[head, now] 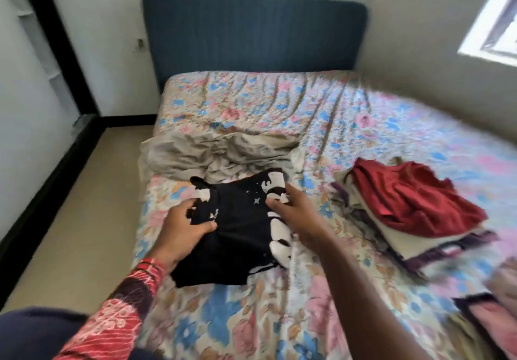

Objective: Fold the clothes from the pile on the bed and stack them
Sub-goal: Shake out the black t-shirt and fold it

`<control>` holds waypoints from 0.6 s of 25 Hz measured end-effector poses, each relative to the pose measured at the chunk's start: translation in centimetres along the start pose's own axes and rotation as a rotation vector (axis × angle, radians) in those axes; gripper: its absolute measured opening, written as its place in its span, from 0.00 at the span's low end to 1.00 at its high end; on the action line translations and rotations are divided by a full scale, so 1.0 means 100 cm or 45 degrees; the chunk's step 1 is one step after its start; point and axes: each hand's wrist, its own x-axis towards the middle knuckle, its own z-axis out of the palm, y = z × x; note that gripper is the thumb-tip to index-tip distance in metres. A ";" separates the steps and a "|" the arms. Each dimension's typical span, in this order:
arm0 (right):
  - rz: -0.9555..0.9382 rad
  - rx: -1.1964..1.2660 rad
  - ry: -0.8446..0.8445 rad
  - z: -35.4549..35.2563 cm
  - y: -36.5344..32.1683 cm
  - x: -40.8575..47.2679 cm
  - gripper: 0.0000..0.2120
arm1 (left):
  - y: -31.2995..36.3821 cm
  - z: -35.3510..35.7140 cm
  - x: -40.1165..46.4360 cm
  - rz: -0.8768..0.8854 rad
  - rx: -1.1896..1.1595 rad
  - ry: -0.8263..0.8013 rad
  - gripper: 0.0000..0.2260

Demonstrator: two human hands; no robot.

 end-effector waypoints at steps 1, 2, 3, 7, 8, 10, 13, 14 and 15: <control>-0.043 0.054 0.113 -0.016 -0.001 -0.006 0.10 | 0.019 0.009 0.011 0.090 0.019 -0.054 0.20; -0.086 0.130 0.228 -0.036 -0.005 -0.012 0.10 | 0.042 0.021 0.024 0.171 0.039 -0.116 0.21; -0.133 0.200 0.334 -0.059 -0.009 -0.018 0.10 | 0.067 0.039 0.039 0.263 0.040 -0.186 0.21; -0.266 0.329 0.758 -0.147 -0.023 -0.045 0.13 | 0.162 0.129 0.083 0.529 0.070 -0.407 0.24; -0.277 0.332 0.874 -0.167 -0.026 -0.051 0.12 | 0.183 0.154 0.094 0.590 0.083 -0.449 0.23; -0.249 0.305 1.114 -0.204 -0.029 -0.056 0.10 | 0.221 0.204 0.114 0.688 0.121 -0.549 0.24; -0.133 0.313 1.414 -0.249 -0.020 -0.055 0.08 | 0.269 0.278 0.131 0.790 0.185 -0.710 0.28; -0.044 0.306 1.487 -0.259 -0.010 -0.056 0.08 | 0.275 0.300 0.133 0.804 0.202 -0.759 0.29; 0.076 0.266 1.532 -0.264 0.000 -0.058 0.09 | 0.276 0.316 0.135 0.813 0.236 -0.804 0.29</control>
